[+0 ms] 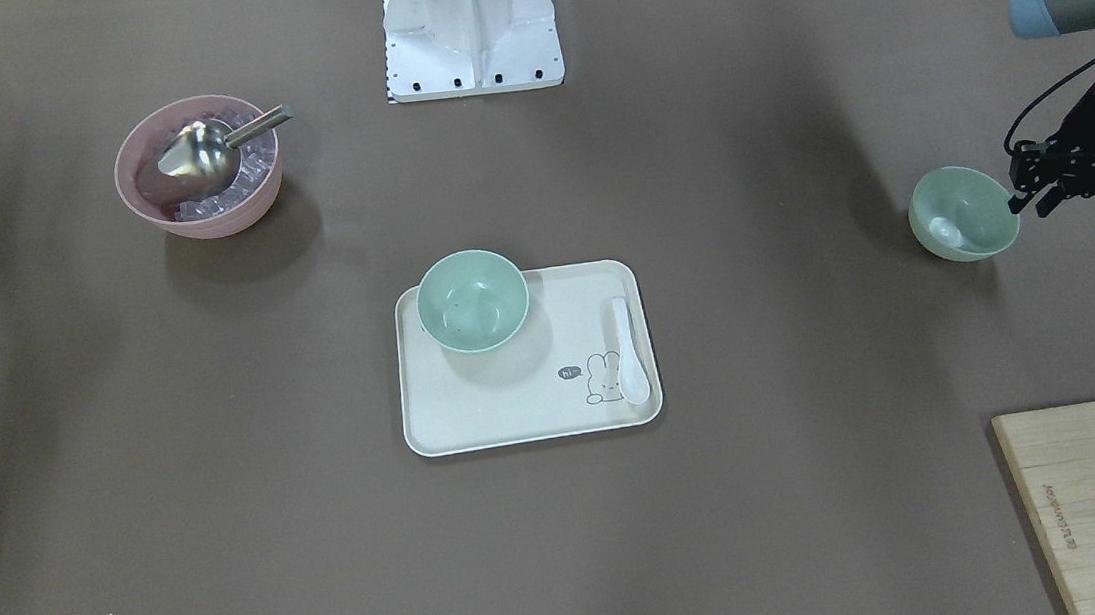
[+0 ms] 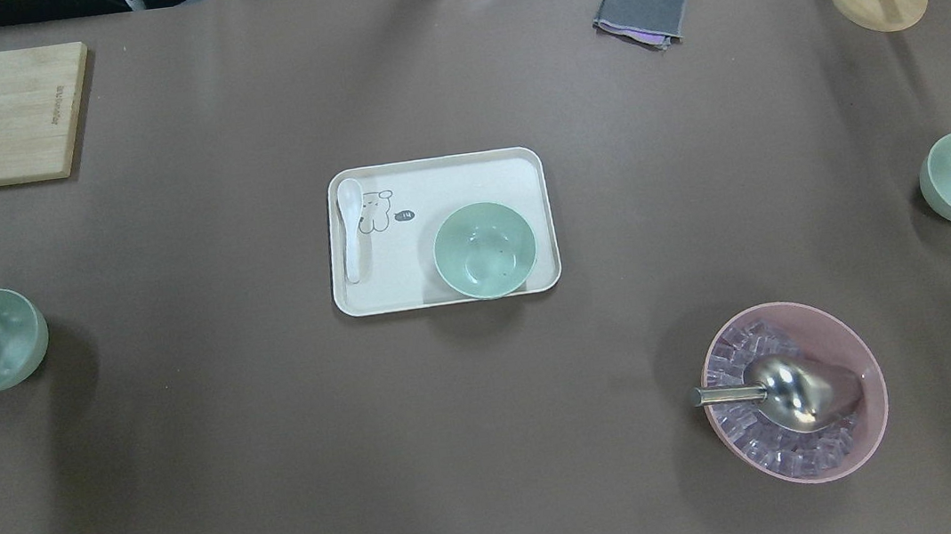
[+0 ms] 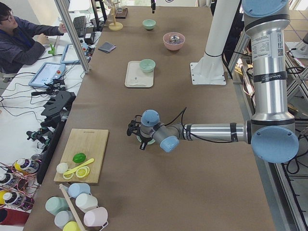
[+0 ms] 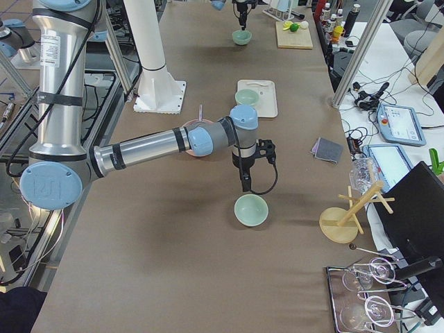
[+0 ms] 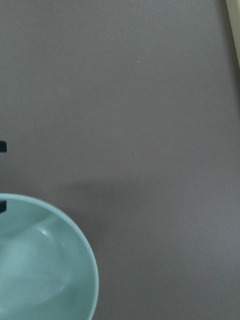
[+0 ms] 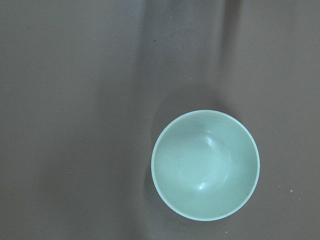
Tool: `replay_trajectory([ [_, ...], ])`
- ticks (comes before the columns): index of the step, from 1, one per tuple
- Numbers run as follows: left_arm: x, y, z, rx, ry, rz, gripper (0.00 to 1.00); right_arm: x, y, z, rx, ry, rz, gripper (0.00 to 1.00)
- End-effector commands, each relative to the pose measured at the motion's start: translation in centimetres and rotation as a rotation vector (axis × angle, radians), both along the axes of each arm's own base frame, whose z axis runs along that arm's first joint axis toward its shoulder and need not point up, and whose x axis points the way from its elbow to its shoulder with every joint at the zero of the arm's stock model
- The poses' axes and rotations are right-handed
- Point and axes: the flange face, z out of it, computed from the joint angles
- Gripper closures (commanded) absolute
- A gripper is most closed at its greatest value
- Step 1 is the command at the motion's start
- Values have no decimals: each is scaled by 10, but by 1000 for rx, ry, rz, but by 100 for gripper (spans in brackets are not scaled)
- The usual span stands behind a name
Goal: Stack green bowls together
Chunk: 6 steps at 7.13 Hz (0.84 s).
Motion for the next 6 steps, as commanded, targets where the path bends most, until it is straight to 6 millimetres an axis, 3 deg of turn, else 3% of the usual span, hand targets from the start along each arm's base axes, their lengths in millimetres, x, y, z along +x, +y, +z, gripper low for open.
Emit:
replay_trajectory([
  [1, 8, 4, 1, 8, 5, 18, 62, 0, 1, 1, -3, 1, 0, 1],
  [5, 11, 4, 3, 6, 4, 25, 76, 1, 2, 2, -4, 1, 0, 1],
  [6, 11, 4, 3, 6, 4, 26, 95, 1, 2, 2, -4, 1, 0, 1],
])
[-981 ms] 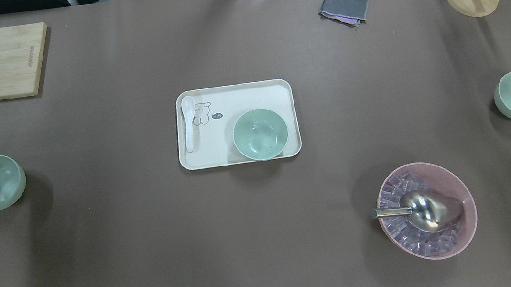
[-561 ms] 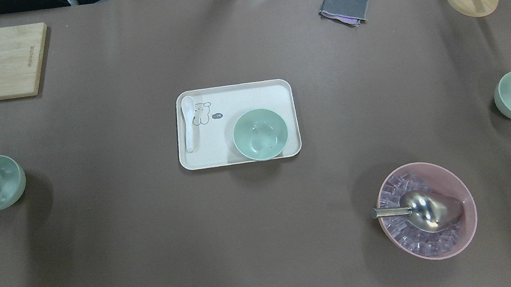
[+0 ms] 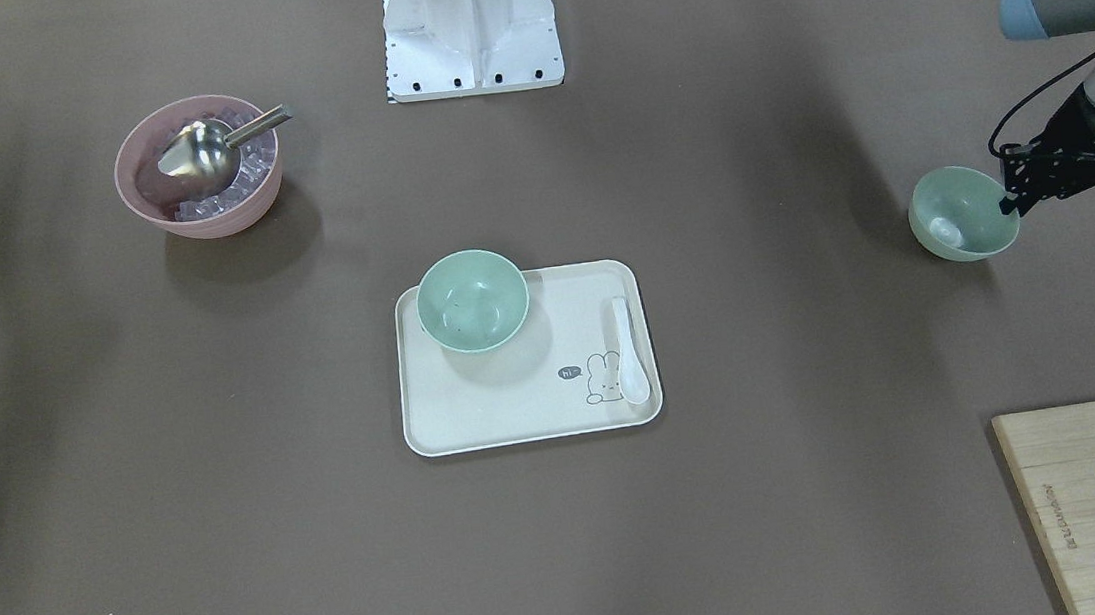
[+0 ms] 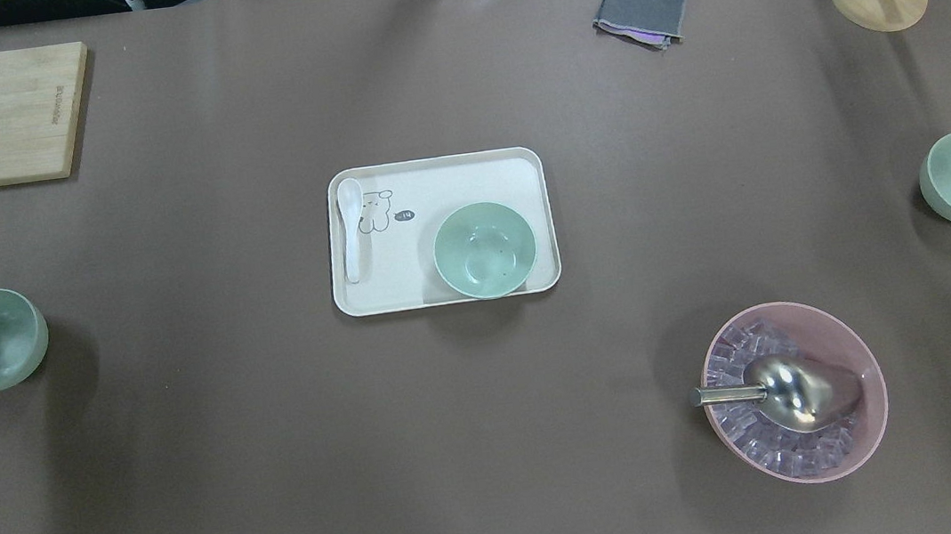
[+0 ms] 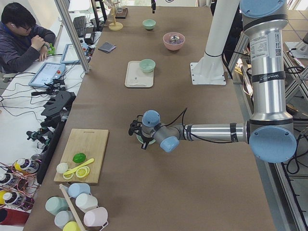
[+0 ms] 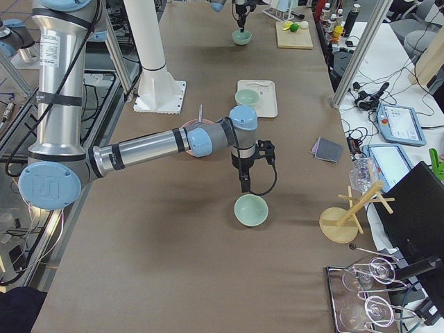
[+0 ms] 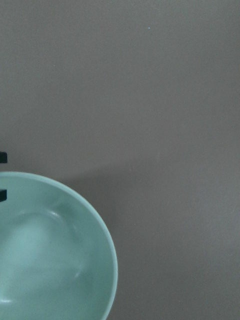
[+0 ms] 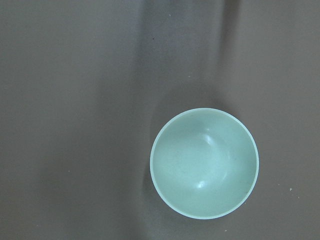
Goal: Stack green bowls together
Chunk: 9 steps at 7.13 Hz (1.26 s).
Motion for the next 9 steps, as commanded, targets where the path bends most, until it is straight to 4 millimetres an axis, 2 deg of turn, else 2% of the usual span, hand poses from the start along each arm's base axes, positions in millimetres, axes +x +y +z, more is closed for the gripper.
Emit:
replay_trajectory([
  [1, 1, 0, -1, 2, 1, 1, 100, 0, 0, 0, 0, 2, 0, 1],
  [2, 2, -4, -7, 7, 7, -3, 100, 0, 0, 0, 1, 0, 0, 1],
  [3, 5, -7, -20, 17, 28, 0, 100, 0, 0, -1, 6, 0, -5, 1],
  [4, 13, -17, -48, 12, 62, 7, 100, 0, 0, 0, 3, -1, -4, 0],
  [5, 23, -32, -80, 11, 85, 15, 100, 1, 3, 5, -11, -1, -3, 0],
  [7, 35, -52, -167, -55, 131, -61, 100, 2, 8, 12, -30, 0, -3, 0],
  [8, 62, -51, -198, -84, 171, -71, 100, 2, 8, 13, -31, 1, -3, 0],
  [9, 100, -56, -235, -131, 212, -76, 100, 2, 8, 14, -33, 1, -3, 0],
])
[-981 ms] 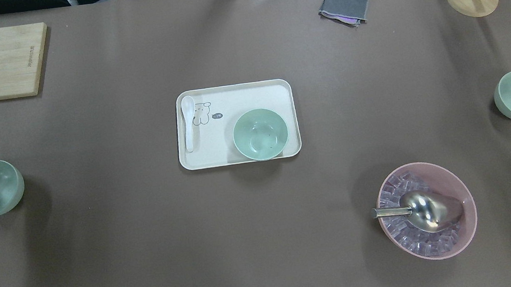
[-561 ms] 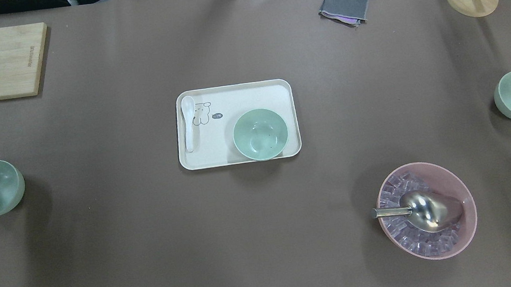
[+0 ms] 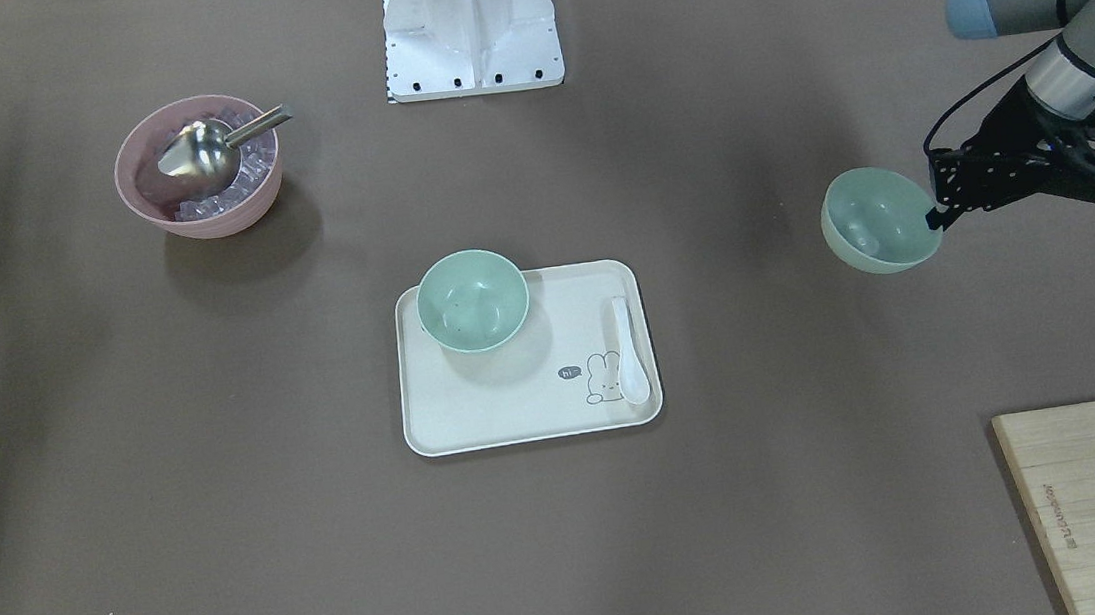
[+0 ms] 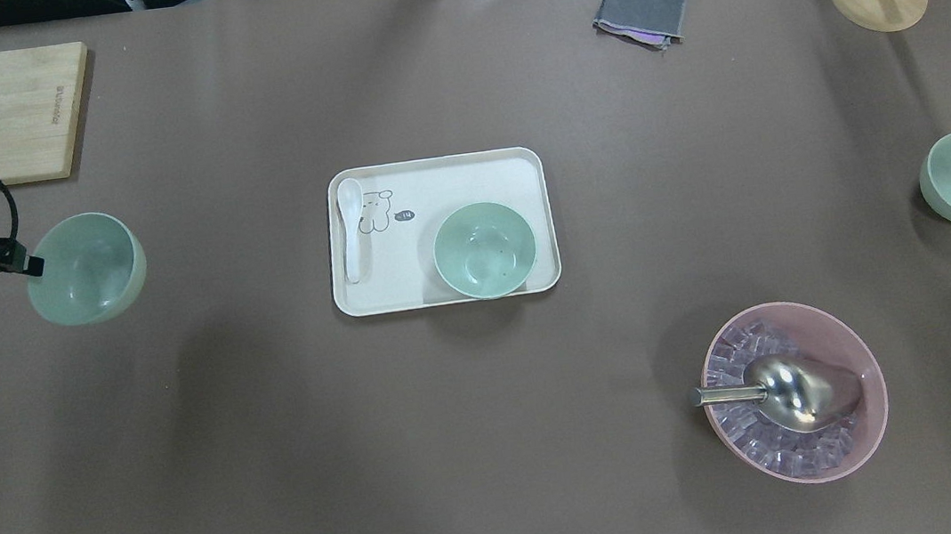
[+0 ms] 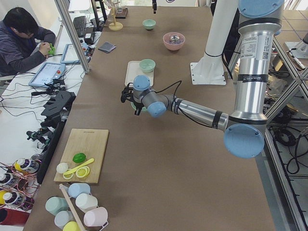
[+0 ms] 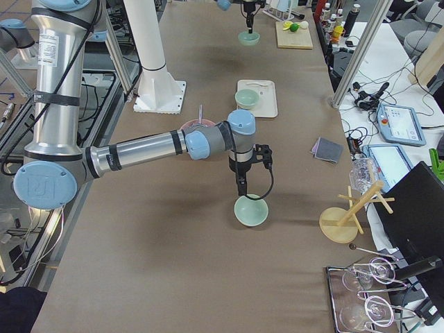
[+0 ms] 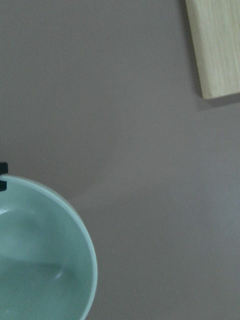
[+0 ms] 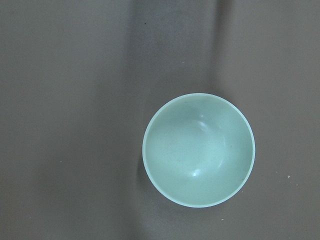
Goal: Stack green bowls together
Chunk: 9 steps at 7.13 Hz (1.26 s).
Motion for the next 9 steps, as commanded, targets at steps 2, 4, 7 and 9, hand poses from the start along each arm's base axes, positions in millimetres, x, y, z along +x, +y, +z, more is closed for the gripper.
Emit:
replay_trajectory([
  [2, 132, -13, -157, -139, 11, -55, 100, 0, 1, 2, -5, -1, -1, 0],
  [4, 204, 7, -247, -235, -32, -79, 100, 0, 0, 6, -11, 2, -2, 0],
  [7, 264, 9, -306, -299, -53, -113, 100, 0, 0, 6, -8, 1, -2, 0],
  [9, 317, 10, -324, -313, -85, -148, 100, 0, 0, 7, -9, 3, -1, 0],
])
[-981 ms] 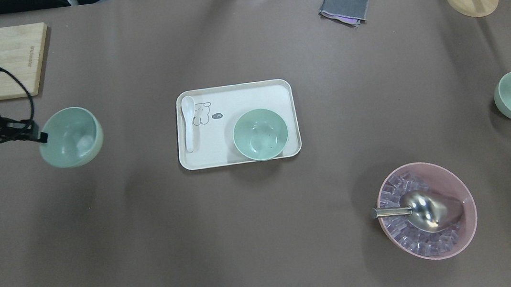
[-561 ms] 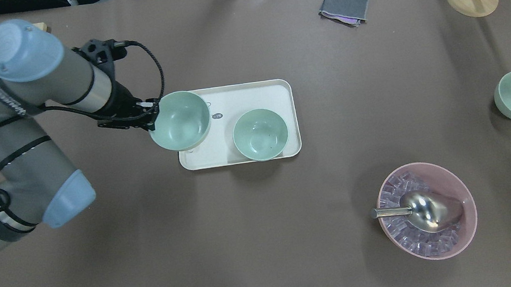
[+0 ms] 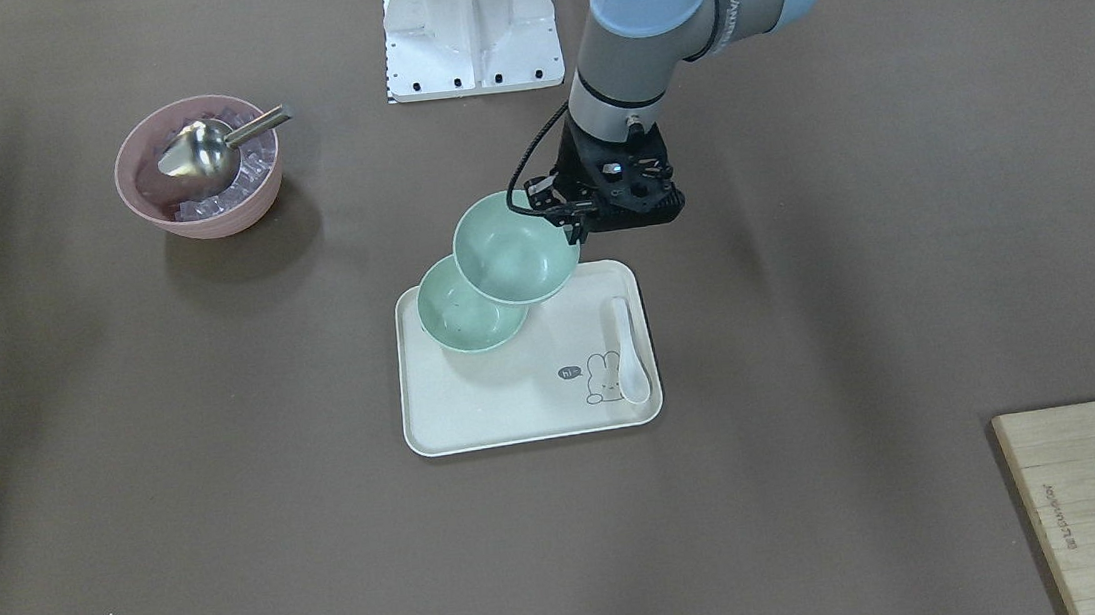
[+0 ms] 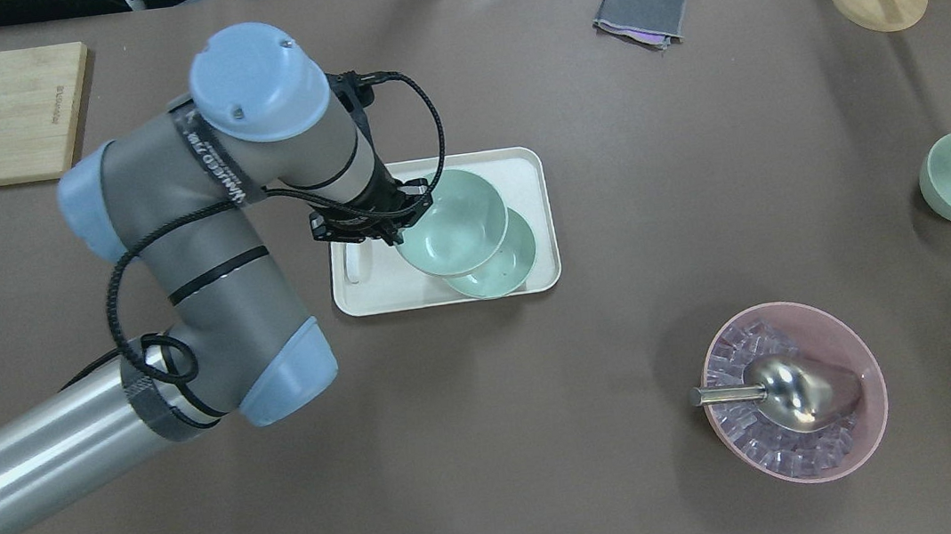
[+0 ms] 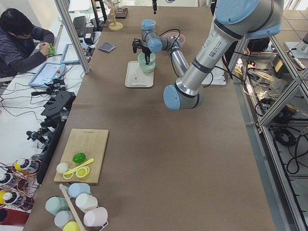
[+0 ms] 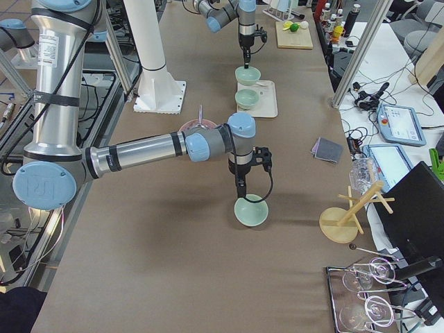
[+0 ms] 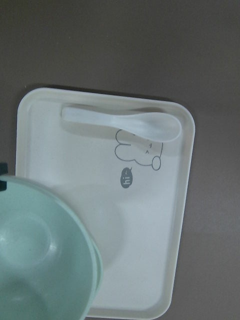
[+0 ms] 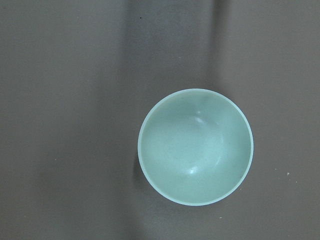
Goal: Stack green bowls together
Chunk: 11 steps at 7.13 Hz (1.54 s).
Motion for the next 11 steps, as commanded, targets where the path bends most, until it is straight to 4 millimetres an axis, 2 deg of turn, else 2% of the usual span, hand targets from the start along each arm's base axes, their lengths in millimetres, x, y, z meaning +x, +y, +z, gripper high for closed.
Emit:
replay_trajectory([
  [1, 48, 11, -4, -11, -40, -13, 100, 0, 0, 3, -6, 1, 1, 0],
  [3, 54, 15, -2, -14, -47, -22, 100, 0, -1, 4, -6, 3, 0, 0],
  [6, 72, 2, 13, 1, -41, -31, 100, 0, -2, 4, -5, 3, 0, 0],
  [11, 75, 0, 19, 0, -45, -30, 100, 0, -2, 5, -9, 4, 0, 0],
])
